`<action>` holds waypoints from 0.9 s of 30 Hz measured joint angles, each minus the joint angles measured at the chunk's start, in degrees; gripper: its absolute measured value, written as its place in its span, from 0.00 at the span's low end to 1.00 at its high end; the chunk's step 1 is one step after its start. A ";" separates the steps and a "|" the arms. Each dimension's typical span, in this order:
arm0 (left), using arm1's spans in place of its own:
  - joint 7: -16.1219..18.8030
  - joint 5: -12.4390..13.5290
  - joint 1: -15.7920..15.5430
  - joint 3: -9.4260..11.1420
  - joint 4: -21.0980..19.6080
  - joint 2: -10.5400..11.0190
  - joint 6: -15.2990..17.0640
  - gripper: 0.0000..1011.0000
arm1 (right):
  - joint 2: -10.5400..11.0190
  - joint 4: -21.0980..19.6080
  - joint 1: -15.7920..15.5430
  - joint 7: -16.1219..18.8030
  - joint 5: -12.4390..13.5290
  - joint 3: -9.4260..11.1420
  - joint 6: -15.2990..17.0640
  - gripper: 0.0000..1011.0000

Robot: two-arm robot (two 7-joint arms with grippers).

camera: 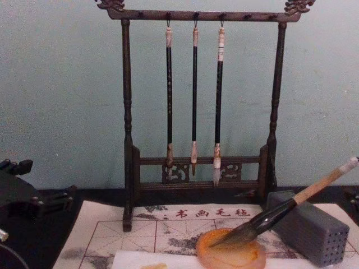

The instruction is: Pick up the brush from the inkstone, write on the paper, then place the brush back to its original position.

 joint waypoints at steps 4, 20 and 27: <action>0.00 0.00 0.00 0.00 0.00 0.00 0.00 0.99 | 0.00 0.00 0.00 0.00 0.00 0.00 0.00 0.99; 0.00 0.00 0.00 0.00 0.00 0.00 0.00 0.99 | 0.00 0.00 0.00 0.00 0.00 0.00 0.00 0.99; 0.00 0.00 0.00 0.00 0.00 0.00 0.00 0.99 | 0.00 0.00 0.00 0.00 0.00 0.00 0.00 0.99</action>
